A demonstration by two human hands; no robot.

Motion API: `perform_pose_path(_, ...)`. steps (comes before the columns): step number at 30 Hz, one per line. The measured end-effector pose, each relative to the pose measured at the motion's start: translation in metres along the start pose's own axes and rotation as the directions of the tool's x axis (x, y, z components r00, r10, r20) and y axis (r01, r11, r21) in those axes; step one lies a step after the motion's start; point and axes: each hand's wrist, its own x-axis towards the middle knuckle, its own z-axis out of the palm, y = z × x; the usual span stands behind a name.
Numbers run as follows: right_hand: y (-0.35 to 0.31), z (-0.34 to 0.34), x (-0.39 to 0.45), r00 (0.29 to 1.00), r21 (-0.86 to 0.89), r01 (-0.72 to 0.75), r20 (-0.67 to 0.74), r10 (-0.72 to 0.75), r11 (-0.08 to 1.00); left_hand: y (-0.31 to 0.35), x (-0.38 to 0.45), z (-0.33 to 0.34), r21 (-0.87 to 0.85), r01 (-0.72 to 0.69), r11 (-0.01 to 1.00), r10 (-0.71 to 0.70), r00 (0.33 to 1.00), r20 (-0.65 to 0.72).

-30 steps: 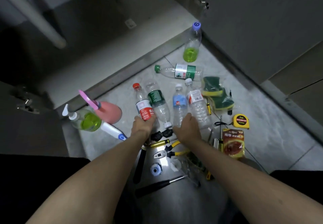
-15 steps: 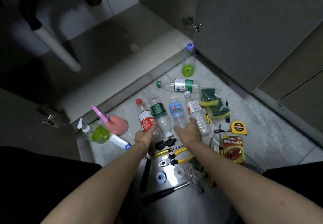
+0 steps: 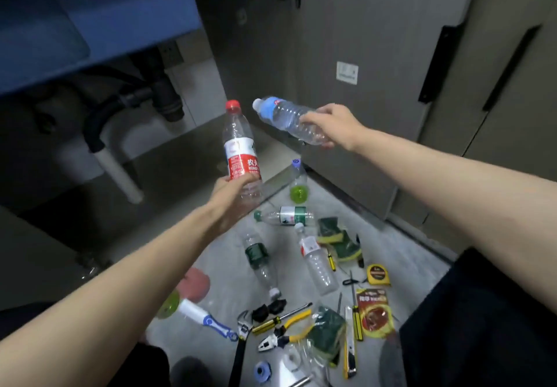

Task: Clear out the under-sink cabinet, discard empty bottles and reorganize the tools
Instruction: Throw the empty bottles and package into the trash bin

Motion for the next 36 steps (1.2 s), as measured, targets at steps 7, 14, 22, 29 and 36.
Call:
perform_pose_path(7, 0.038, -0.090, -0.087, 0.982, 0.640, -0.189, 0.138, 0.131, 0.744, 0.059, -0.039, 0.080, 0.050, -0.176, 0.983, 0.150, 0.930, 0.337)
perform_pose_path(14, 0.127, -0.138, -0.208, 0.979, 0.749, -0.198, 0.179, 0.094, 0.632, 0.060, -0.075, 0.159, 0.273, -0.227, 0.935, 0.086, 0.890, 0.447)
perform_pose_path(22, 0.177, -0.193, -0.327, 0.955, 0.574, -0.144, -0.133, 0.265, 0.806, 0.031, -0.121, 0.226, 0.616, -0.516, 0.595, -0.050, 0.741, 0.669)
perform_pose_path(29, 0.226, -0.245, -0.423, 0.768, 0.074, -0.404, -0.514, 0.383, 0.912, -0.025, -0.165, 0.305, 0.664, -0.710, 0.236, -0.205, 0.631, 0.748)
perform_pose_path(36, 0.238, -0.258, -0.479, 0.626, -0.170, -0.614, -0.700, 0.344, 0.771, -0.108, -0.204, 0.356, 0.400, -0.897, -0.189, -0.162, 0.430, 0.888)
